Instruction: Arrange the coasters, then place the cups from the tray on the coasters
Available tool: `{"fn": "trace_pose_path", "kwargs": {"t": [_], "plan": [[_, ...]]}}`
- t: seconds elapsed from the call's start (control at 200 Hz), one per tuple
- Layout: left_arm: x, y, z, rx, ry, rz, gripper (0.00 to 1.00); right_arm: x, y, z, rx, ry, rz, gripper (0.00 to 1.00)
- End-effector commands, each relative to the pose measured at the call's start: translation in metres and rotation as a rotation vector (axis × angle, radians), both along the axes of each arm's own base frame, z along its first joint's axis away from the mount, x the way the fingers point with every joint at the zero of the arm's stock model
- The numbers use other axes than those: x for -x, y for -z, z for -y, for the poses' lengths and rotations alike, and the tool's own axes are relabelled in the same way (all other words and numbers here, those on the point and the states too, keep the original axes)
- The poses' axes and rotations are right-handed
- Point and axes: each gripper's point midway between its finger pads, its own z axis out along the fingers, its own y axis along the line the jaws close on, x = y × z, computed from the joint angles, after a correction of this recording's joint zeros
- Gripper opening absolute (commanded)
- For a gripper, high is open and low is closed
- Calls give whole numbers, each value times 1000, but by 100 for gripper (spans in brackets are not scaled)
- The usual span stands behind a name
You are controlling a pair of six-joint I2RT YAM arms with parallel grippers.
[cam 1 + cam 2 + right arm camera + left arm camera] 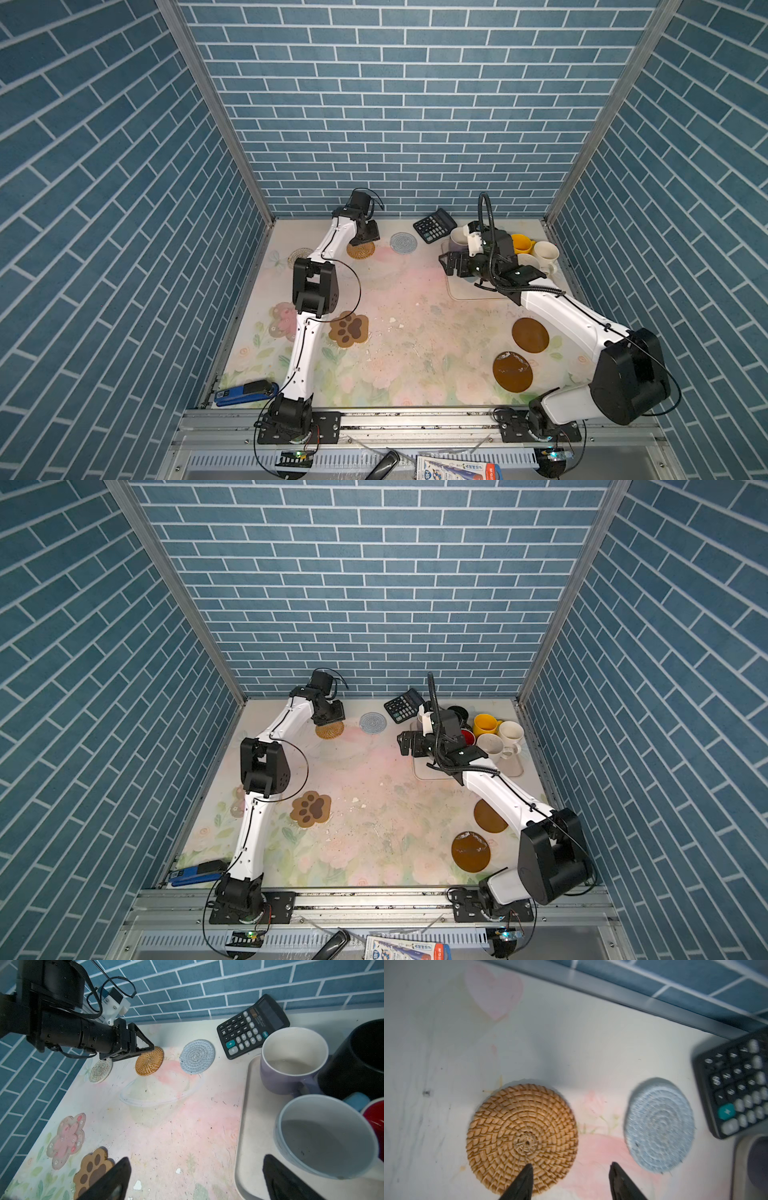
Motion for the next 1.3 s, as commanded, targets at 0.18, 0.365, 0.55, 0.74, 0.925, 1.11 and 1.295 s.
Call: {"fn": "trace_pose_path", "kwargs": {"t": [0.18, 0.365, 0.55, 0.74, 0.925, 1.11, 1.295], "plan": [[0, -33, 86, 86, 161, 125, 62, 16, -31, 13, 16, 8, 30, 99], [-16, -25, 117, 194, 196, 188, 55, 29, -29, 24, 18, 23, 54, 99], [-35, -10, 125, 238, 161, 232, 39, 31, -19, 27, 15, 38, 47, 98], [-45, 14, 130, 274, 119, 221, 22, 28, -13, 24, 6, 39, 41, 97], [-41, 42, 125, 264, 65, 159, 8, 23, -2, 22, -1, 52, 17, 98], [-30, 61, 116, 211, 40, 105, 3, 19, 6, 19, 7, 59, -14, 99], [-15, 64, 110, 153, 47, 85, 2, 17, 8, 17, 2, 65, -34, 99]]}}
